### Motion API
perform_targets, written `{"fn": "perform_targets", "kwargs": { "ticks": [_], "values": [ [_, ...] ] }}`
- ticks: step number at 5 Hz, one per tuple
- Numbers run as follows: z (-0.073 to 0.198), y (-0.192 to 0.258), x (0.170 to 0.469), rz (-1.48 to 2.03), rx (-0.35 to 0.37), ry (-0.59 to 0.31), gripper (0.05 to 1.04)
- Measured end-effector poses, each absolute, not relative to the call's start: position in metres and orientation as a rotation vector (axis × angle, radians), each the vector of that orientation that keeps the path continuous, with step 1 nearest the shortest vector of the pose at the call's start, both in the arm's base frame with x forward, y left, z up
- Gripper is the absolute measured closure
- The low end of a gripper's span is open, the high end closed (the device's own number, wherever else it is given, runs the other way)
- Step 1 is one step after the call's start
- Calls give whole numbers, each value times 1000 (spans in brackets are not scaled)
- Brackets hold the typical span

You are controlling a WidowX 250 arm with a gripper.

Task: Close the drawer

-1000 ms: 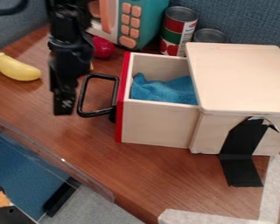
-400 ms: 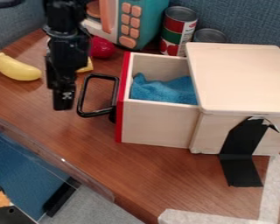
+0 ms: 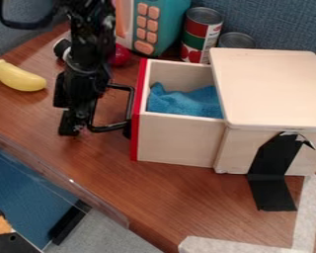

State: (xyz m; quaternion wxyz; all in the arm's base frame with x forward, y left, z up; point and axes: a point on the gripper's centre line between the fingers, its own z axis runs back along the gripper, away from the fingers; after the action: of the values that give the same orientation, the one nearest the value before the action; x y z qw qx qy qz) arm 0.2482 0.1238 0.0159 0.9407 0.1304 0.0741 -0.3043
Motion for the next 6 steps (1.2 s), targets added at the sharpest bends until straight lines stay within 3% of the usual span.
{"fn": "perform_targets", "kwargs": {
  "ticks": [2,4,6],
  "values": [
    [17,99,239,-616,96,187,83],
    [21,62,238,-641,69,138,83],
    [3,51,241,-642,83,132,82]
  ]
}}
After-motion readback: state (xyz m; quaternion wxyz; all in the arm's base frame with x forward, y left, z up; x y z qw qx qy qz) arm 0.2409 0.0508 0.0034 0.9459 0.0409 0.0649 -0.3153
